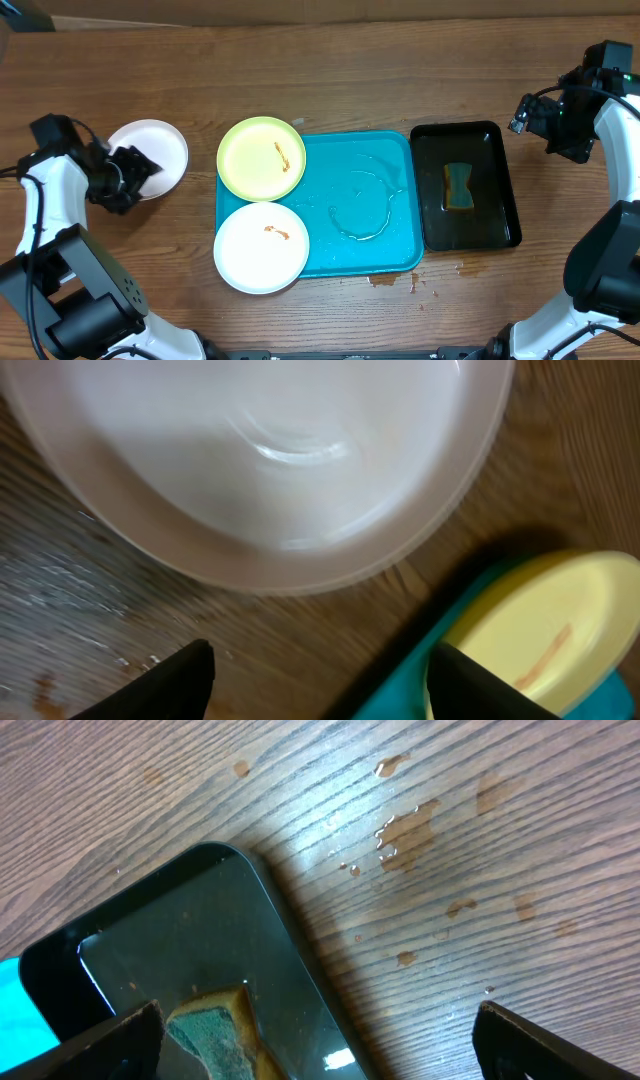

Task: Clean dirty plates on tray and stack at the side
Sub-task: 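Move the left gripper to the white plate on the tray, grip its rim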

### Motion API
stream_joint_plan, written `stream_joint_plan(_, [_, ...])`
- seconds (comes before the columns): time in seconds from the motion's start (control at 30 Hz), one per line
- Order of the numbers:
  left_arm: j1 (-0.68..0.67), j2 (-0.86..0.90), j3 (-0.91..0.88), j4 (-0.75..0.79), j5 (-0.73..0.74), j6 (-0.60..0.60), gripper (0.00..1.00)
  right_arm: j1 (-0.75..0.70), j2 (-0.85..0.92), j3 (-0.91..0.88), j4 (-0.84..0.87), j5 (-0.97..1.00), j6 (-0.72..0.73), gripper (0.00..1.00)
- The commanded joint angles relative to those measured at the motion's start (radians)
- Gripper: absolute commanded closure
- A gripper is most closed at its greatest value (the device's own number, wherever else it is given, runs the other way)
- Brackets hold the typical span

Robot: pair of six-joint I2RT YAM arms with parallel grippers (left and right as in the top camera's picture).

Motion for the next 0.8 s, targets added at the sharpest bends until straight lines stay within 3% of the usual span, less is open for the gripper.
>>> stream_joint_plan(0.0, [-0.050,-0.001,-0.006,-0.079,0.142,0.146,0.42,0.000,-0.004,0.012,0.005,0.003,0.005,0.00])
stream_joint_plan(0.03, [-0.060,-0.002,-0.006,-0.103,0.141,0.167,0.47,0.000,-0.004,0.012,0.005,0.003,0.005,0.00])
stream_joint_plan(0.17, [-0.103,-0.023,-0.020,-0.198,0.142,0.201,0.50,0.000,-0.004,0.012,0.005,0.003,0.005,0.00])
stream_joint_plan(0.57, [-0.172,-0.295,-0.198,-0.276,0.105,0.198,0.50,0.000,-0.004,0.012,0.005,0.003,0.005,0.00])
stream_joint_plan(0.7, [-0.211,-0.431,-0.271,-0.315,0.103,0.197,0.45,0.000,-0.004,0.012,0.005,0.003,0.005,0.00])
stream_joint_plan(0.77, [-0.248,-0.500,-0.314,-0.325,0.078,0.148,0.37,0.000,-0.004,0.012,0.005,0.003,0.005,0.00])
